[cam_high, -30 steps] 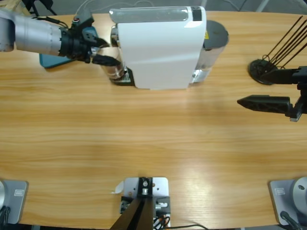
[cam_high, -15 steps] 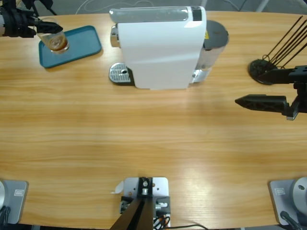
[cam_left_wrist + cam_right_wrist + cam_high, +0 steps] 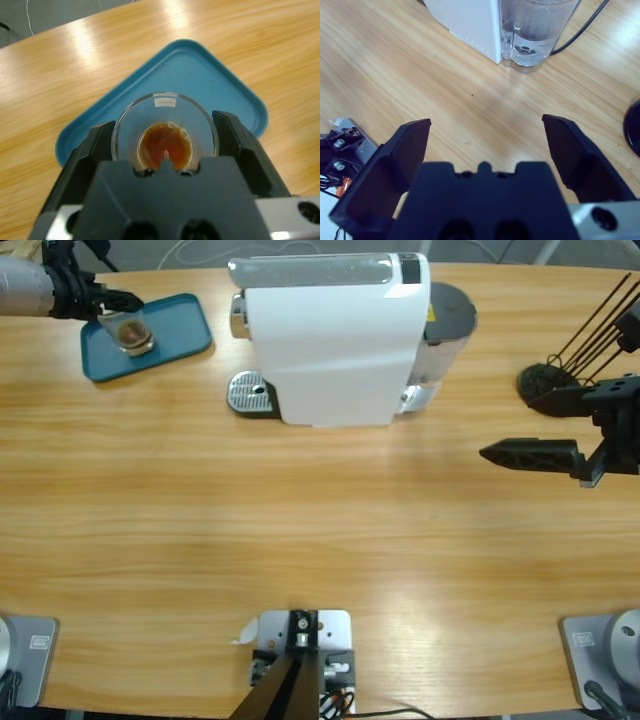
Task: Pour coffee
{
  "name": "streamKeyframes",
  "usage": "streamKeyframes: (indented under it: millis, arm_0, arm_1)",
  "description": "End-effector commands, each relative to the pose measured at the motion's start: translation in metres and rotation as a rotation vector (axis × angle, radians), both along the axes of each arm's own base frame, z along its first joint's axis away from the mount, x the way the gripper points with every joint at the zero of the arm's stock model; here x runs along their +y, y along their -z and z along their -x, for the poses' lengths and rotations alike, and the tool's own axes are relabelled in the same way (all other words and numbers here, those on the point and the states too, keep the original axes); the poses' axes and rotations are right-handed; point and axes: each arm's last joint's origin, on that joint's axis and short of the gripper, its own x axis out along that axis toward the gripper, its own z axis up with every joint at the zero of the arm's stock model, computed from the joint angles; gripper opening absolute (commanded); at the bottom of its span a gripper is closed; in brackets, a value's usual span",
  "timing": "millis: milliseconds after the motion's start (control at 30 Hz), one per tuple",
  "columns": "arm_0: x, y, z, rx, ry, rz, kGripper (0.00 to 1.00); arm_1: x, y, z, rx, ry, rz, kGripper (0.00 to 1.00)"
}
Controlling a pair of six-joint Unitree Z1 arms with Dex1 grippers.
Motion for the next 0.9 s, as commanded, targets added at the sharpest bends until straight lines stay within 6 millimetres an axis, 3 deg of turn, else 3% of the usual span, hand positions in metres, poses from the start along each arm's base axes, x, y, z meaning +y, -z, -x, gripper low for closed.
streamKeyframes:
  millis: [33, 100, 167, 233, 267, 300, 500, 633, 733, 800, 900]
  arm_0:
    - [0.001, 0.024, -0.009, 0.044, -0.028, -0.007, 0.016]
    - [0.001, 0.023, -0.010, 0.043, -0.020, 0.004, 0.241]
    - [0.004, 0.027, -0.009, 0.057, -0.024, 0.005, 0.317]
    - [0.006, 0.030, -0.007, 0.071, -0.022, 0.007, 0.783]
    - [0.006, 0.031, -0.005, 0.076, -0.022, 0.006, 0.931]
    - [0.006, 0.031, -0.003, 0.077, -0.018, 0.008, 0.978]
    - [0.007, 0.015, 0.006, 0.051, 0.006, 0.049, 1.000]
    - [0.012, -0.026, 0.033, -0.042, 0.015, 0.074, 1.000]
    - [0.021, -0.071, 0.078, -0.165, 0.008, 0.090, 1.000]
    - [0.030, -0.094, 0.124, -0.242, -0.006, 0.096, 1.000]
    - [0.042, -0.109, 0.190, -0.267, -0.029, 0.143, 1.000]
  arm_1:
    - [-0.001, 0.014, -0.001, 0.048, 0.014, 0.024, 1.000]
    - [-0.001, 0.014, -0.001, 0.048, 0.014, 0.025, 1.000]
    - [-0.001, 0.013, 0.000, 0.048, 0.015, 0.023, 1.000]
    - [-0.002, 0.012, 0.001, 0.044, 0.015, 0.021, 1.000]
    - [-0.003, 0.012, 0.002, 0.042, 0.015, 0.020, 1.000]
    - [-0.003, 0.011, 0.003, 0.040, 0.015, 0.019, 1.000]
    - [-0.002, 0.011, 0.002, 0.042, 0.015, 0.020, 1.000]
    - [-0.004, 0.006, 0.005, 0.027, 0.015, 0.011, 1.000]
    - [-0.007, -0.013, 0.010, -0.003, 0.016, -0.007, 1.000]
    - [-0.009, -0.027, 0.013, -0.019, 0.019, -0.012, 1.000]
    - [-0.014, -0.036, 0.018, -0.048, 0.045, -0.020, 1.000]
